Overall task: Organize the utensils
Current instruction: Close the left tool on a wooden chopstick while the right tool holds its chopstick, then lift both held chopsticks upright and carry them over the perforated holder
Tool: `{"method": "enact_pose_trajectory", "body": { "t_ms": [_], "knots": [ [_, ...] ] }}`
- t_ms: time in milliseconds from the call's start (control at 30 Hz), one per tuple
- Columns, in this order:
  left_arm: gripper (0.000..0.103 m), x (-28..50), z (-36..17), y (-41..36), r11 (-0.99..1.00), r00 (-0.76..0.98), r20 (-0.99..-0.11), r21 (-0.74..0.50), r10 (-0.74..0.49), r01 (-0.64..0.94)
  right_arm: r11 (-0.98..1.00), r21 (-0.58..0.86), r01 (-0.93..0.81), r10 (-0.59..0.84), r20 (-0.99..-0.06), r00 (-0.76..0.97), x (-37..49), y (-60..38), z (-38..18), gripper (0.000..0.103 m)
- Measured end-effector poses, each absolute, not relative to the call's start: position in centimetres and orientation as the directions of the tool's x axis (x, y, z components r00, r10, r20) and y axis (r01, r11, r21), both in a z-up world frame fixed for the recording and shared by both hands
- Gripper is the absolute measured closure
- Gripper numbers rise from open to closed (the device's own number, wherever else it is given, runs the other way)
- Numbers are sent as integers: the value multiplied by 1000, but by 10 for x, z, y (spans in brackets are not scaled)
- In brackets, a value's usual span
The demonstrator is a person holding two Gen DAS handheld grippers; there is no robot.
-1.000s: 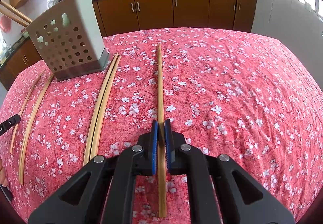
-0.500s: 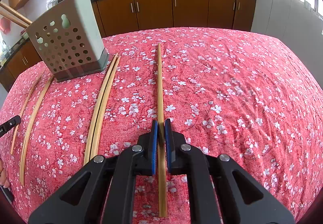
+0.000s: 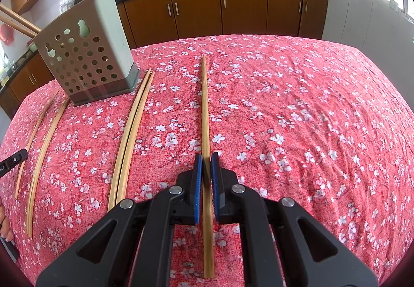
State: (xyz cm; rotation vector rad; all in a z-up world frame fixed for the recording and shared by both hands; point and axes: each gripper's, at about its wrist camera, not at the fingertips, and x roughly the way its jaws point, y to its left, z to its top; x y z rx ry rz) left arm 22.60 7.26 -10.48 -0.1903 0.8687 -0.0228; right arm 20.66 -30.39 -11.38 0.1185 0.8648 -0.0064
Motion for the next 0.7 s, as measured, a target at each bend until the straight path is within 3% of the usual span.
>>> {"method": "enact_pose_trajectory", "body": {
  "t_ms": [700],
  "knots": [
    [95, 211, -101, 58, 998, 628, -777, -62, -34, -23, 991, 121, 52, 58, -756, 652, 189, -308, -112, 95]
  ]
}}
